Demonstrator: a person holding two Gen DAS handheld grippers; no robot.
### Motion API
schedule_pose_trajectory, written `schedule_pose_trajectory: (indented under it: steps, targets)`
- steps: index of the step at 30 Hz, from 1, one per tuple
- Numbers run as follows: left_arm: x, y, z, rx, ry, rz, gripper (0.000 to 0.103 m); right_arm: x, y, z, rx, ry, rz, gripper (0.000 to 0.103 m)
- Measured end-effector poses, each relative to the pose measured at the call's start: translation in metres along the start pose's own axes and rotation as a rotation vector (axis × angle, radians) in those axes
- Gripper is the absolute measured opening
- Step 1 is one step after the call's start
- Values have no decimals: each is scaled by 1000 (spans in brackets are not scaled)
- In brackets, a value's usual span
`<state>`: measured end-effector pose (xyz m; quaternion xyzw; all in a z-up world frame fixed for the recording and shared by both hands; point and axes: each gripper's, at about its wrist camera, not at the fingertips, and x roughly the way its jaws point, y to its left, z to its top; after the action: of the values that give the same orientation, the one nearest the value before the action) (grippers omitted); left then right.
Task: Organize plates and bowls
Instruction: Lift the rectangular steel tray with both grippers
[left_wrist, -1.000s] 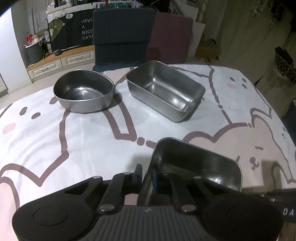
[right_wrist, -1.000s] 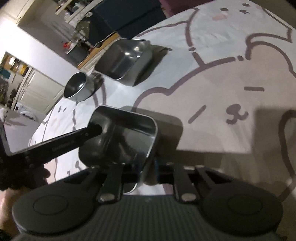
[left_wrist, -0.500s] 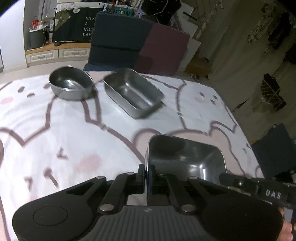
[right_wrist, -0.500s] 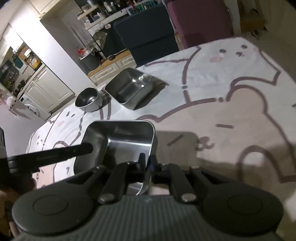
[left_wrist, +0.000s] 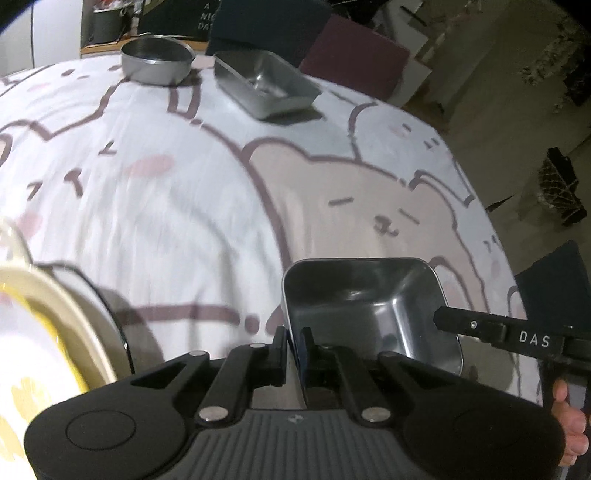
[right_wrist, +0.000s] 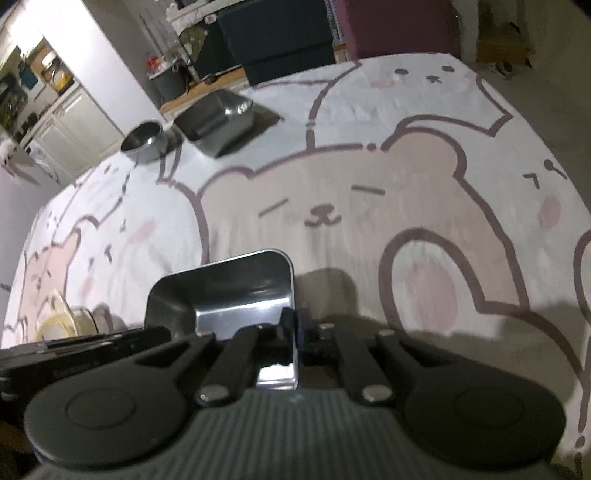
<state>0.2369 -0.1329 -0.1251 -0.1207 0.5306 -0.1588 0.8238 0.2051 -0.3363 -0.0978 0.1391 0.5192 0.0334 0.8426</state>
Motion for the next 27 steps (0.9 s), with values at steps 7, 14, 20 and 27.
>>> schedule_pose_trajectory:
  steps: [7, 14, 20, 27]
  targets:
    - [-2, 1, -3, 13, -1, 10, 7, 14, 3, -13, -46, 48, -18, 3]
    - [0, 2, 0, 17, 13, 0, 7, 21, 4, -11, -66, 76, -34, 3]
    - [-4, 1, 3, 20, 34, -8, 13, 23, 6, -9, -60, 91, -42, 7]
    - [-37, -12, 24, 103, -59, -34, 76, -7, 4, -3, -63, 19, -57, 53]
